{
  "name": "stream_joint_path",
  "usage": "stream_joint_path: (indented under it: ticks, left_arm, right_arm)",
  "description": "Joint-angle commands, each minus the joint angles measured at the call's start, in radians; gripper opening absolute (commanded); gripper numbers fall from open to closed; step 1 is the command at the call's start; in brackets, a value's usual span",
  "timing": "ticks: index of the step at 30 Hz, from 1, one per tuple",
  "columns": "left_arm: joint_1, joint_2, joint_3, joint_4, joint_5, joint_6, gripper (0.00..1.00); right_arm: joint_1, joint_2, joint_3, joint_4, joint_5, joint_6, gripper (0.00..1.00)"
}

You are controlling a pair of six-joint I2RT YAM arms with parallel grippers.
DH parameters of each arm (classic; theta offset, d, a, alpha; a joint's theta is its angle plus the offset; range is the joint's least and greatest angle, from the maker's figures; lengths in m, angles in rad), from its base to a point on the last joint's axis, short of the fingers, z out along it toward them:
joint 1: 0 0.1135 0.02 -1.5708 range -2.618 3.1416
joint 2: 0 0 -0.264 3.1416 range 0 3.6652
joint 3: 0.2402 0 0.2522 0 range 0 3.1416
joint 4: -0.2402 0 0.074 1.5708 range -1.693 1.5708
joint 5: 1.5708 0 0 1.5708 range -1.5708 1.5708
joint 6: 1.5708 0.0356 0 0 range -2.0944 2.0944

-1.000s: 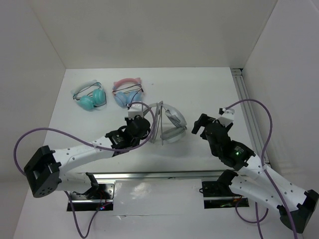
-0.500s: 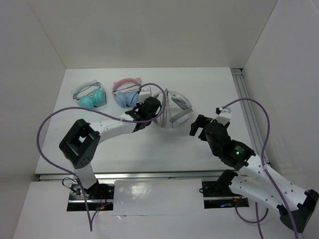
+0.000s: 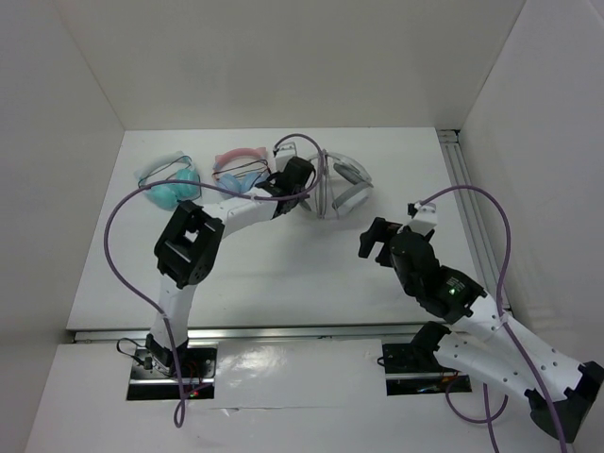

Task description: Wrap the headphones

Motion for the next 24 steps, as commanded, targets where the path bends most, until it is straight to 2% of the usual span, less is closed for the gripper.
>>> stream_joint_path:
  ticks: [1,3,6,12,17,24]
  left_arm:
    - [-0.004,0.032,0.107,0.071,0.033,-0.050,0.00]
    - [-0.004,0.064,0.166,0.031,0.042,-0.050,0.00]
    - [-0.004,0.086,0.179,0.031,0.033,-0.050,0.00]
    - [-0.026,-0.009,0.136,-0.023,-0.027,-0.100,0.00]
    - [-0.046,-0.021,0.179,-0.138,-0.050,-0.130,0.00]
    - [-0.064,-0.069,0.157,-0.179,-0.071,-0.192,0.00]
  right_arm:
    - [0.006,0.005,0.013,0.059,0.010,-0.023,0.99]
    - [0.006,0.005,0.003,0.068,-0.001,-0.032,0.99]
    - [0.006,0.005,-0.022,0.098,0.009,-0.046,0.99]
    - [0.006,0.024,-0.022,0.118,-0.009,-0.064,0.99]
    - [0.006,-0.003,-0.013,0.109,-0.009,-0.064,0.99]
    - [0.006,-0.015,-0.023,0.118,-0.009,-0.064,0.99]
